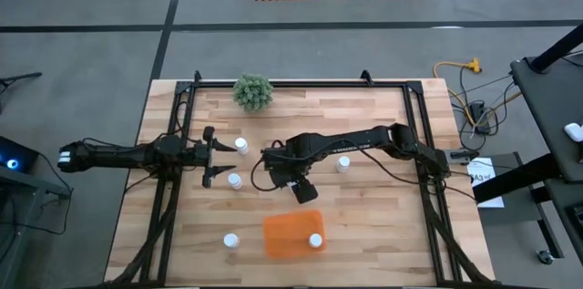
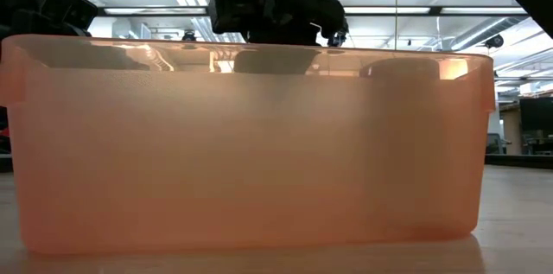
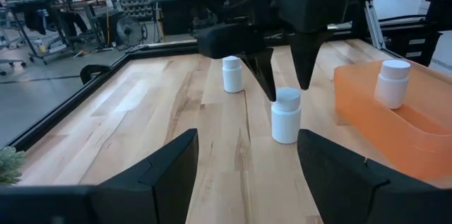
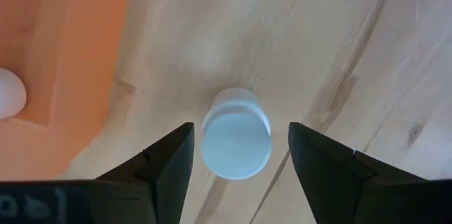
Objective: Pick and place pill bottles into a basket
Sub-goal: Put the pill bottle into the bin
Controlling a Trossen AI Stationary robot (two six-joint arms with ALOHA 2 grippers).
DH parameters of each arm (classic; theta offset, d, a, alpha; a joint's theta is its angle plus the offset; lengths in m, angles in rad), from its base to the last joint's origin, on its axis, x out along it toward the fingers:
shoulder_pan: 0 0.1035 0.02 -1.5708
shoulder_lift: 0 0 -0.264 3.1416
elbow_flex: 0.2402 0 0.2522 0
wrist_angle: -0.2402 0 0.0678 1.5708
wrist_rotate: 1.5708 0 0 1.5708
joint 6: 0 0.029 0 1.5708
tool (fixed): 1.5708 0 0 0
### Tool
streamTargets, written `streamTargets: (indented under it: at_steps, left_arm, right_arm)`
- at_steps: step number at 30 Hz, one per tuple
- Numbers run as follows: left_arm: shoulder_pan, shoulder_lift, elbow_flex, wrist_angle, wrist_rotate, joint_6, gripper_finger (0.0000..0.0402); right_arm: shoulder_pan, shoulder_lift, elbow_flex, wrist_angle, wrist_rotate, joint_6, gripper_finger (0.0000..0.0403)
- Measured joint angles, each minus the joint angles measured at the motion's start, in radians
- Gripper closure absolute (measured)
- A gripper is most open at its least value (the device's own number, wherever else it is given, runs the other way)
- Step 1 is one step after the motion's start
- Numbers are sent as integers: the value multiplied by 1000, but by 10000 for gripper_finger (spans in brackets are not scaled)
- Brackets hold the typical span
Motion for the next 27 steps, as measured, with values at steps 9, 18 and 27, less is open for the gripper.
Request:
streamTargets:
  at_steps: [9,18,27]
  left_arm:
    - [0,0,0,0,0,0,177]
    - [-1,0,0,0,0,0,177]
    - [-1,0,0,0,0,0,177]
  right_arm:
    - [0,0,-70,53,0,4,184]
    - [0,0,-123,87,-1,2,183]
    - [0,0,-106,93,-1,3,183]
